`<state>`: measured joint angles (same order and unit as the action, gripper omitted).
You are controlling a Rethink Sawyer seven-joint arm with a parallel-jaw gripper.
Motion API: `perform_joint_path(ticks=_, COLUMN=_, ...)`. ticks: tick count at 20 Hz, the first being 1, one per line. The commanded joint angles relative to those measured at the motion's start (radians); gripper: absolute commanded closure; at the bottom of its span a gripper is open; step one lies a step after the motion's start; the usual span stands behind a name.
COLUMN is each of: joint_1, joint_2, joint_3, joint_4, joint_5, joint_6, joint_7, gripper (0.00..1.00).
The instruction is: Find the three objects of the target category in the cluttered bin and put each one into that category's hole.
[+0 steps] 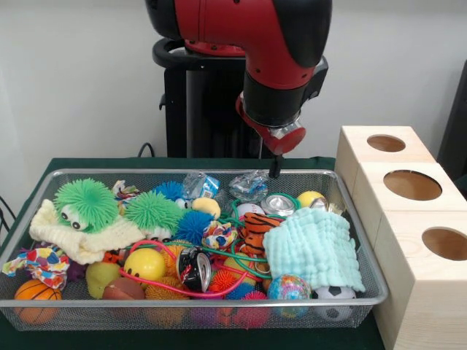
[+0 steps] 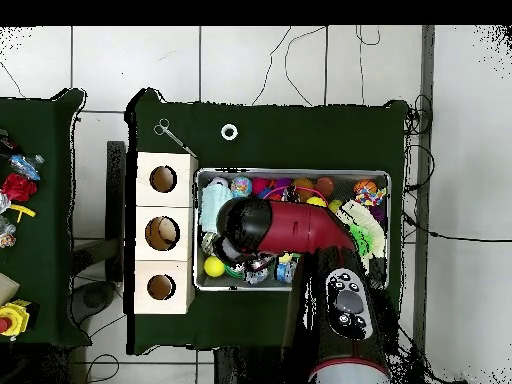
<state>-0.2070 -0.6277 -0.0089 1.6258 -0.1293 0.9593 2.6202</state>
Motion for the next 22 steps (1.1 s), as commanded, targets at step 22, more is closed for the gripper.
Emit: perform_joint_path(ticks=22, joint_1=0.016, joint_2=0.145, joint_3=-0.036, joint_4=0.011, joint_5=-0.046, joint_6=-0.185, joint_7=0.038, gripper=0.00)
